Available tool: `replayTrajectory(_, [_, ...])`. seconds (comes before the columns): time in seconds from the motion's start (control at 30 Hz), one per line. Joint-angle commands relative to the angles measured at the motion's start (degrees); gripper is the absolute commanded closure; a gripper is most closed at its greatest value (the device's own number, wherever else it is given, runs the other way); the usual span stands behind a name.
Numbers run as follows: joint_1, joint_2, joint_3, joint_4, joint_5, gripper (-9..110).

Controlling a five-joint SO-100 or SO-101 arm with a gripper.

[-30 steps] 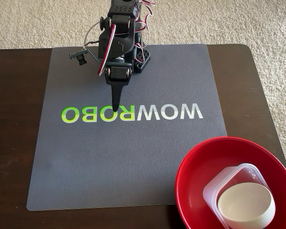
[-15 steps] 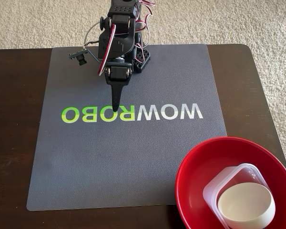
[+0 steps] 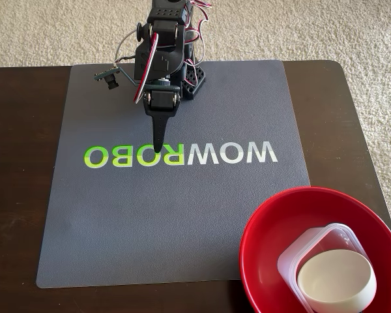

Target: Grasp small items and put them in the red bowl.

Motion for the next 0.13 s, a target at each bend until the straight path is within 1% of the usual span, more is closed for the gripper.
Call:
replayTrajectory(0.0, [-0.09,0.18,-0.26,-0.62,0.0,99])
replayTrajectory(0.1, [-0.09,0.18,-0.26,-0.62,0.0,99])
